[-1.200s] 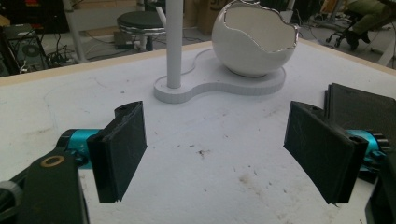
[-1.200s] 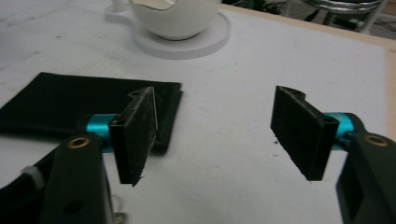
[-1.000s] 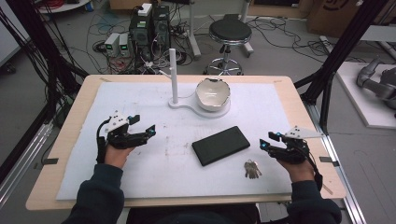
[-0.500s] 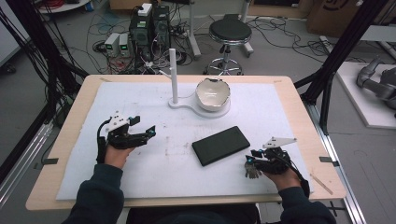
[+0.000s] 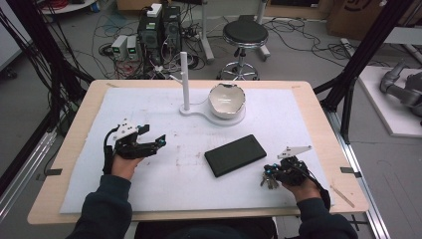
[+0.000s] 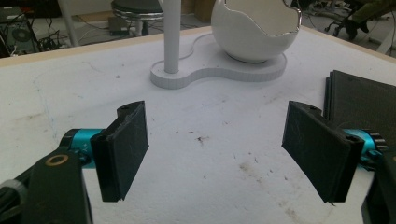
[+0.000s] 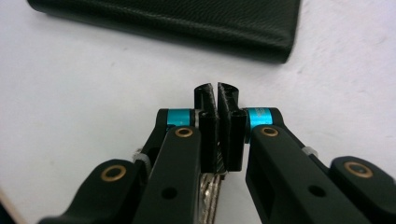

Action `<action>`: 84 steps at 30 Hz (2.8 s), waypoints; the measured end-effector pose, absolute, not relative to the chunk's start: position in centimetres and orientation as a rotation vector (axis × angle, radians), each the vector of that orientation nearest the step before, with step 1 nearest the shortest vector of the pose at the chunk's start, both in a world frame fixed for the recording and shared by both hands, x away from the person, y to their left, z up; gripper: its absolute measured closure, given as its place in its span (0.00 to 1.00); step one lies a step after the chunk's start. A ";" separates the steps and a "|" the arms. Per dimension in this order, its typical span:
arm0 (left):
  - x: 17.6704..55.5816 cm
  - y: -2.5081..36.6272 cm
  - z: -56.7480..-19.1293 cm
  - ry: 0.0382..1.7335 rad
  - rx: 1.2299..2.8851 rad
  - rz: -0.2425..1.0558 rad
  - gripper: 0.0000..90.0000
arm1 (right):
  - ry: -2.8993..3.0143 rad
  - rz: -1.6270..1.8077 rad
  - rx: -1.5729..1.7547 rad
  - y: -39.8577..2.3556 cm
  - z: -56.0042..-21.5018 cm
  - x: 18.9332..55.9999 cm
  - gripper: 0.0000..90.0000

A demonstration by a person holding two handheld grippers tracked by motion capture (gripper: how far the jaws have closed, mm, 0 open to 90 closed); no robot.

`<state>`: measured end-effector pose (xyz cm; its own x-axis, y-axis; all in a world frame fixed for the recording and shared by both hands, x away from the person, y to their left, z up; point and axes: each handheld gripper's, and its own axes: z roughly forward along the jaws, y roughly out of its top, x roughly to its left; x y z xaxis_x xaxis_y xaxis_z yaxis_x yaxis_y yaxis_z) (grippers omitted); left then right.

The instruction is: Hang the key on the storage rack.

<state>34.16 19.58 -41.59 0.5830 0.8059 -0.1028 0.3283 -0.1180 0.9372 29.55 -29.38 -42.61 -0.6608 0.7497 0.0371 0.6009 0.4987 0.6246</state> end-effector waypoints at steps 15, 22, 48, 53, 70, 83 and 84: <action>34.2 19.6 -41.6 0.952 1.703 0.532 0.25 | 2.339 1.053 1.135 -31.1 -41.2 29.4 1.00; 34.2 19.6 -41.7 0.953 1.708 0.529 0.25 | 2.346 1.059 1.228 -31.9 -42.1 30.1 0.92; 34.3 19.5 -41.8 0.957 1.724 0.531 0.25 | 2.429 0.940 1.243 -31.0 -43.0 30.5 0.98; 34.3 19.5 -41.8 0.957 1.729 0.531 0.25 | 2.433 0.959 1.249 -31.3 -43.1 30.7 0.97; 34.3 19.5 -41.8 0.961 1.738 0.527 0.25 | 2.432 1.062 1.162 -31.2 -42.1 30.6 1.00; 34.3 19.5 -41.8 0.964 1.738 0.531 0.25 | 2.291 1.340 1.145 -31.9 -38.9 30.2 1.00; 34.2 19.5 -41.8 0.965 1.739 0.532 0.25 | 2.291 1.341 1.130 -31.8 -38.6 30.4 1.00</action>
